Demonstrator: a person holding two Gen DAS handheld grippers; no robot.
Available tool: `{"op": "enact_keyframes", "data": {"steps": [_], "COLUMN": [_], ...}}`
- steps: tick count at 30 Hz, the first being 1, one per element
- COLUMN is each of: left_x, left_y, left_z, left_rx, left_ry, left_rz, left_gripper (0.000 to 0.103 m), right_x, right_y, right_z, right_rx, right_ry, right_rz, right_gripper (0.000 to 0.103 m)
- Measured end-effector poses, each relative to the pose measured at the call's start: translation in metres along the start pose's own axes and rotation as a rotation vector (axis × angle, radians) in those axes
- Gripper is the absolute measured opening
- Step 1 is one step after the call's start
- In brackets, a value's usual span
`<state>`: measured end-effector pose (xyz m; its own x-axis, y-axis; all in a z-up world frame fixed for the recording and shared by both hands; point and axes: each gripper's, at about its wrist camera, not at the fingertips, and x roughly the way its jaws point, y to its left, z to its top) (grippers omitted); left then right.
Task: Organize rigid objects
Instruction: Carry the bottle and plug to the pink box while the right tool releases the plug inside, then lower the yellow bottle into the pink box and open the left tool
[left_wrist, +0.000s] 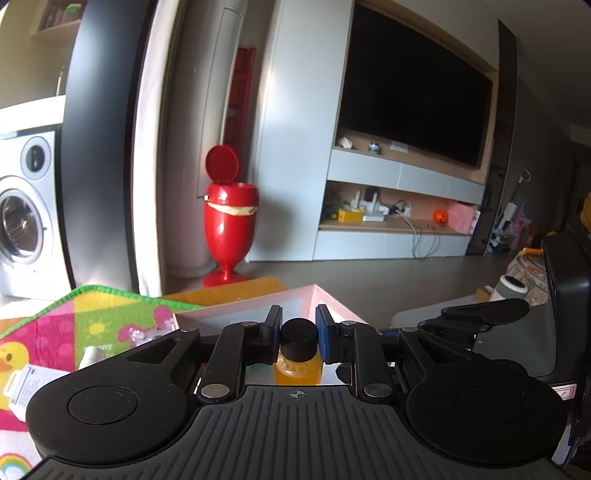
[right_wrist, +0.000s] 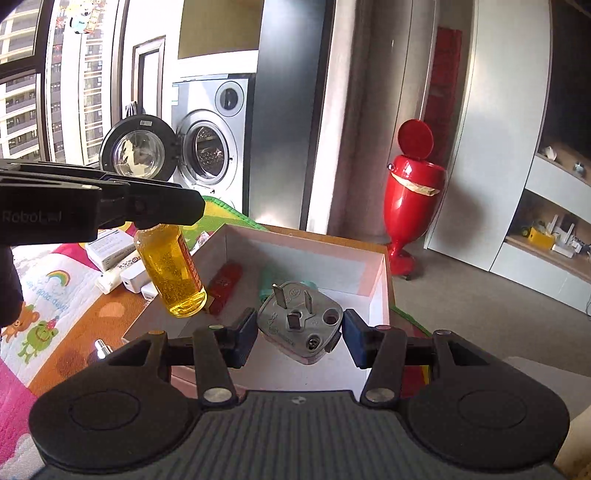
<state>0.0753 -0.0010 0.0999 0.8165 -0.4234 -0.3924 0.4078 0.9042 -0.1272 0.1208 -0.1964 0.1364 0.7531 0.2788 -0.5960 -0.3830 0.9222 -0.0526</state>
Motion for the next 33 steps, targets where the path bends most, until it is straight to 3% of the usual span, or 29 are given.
{"op": "enact_keyframes", "data": {"steps": [4,12,22,26,33], "left_x": [0.018,0.029,0.035,0.025,-0.035], "left_y": [0.006,0.007,0.001,0.001,0.037], "left_z": [-0.012,-0.033,-0.051,-0.049,-0.04], "left_rx": [-0.022,0.0,0.033,0.031,-0.126], "left_ry": [0.052,0.126,0.161,0.117,-0.008], "left_rz": [0.016,0.034,0.065,0.069,0.109], "left_gripper": [0.023,0.023,0.024,0.025,0.025], "right_x": [0.014,-0.042,-0.072,-0.069,-0.066], "right_y": [0.0,0.011,0.026,0.042,0.071], "right_z": [-0.012,-0.052,-0.089,-0.095,-0.096], "right_rx": [-0.008,-0.02,0.021,0.008,-0.033], "right_ry": [0.031,-0.075,-0.011,0.017,0.044], "right_rz": [0.009,-0.036,0.006,0.025,0.072], "right_gripper": [0.051,0.065,0.065,0.065,0.065]}}
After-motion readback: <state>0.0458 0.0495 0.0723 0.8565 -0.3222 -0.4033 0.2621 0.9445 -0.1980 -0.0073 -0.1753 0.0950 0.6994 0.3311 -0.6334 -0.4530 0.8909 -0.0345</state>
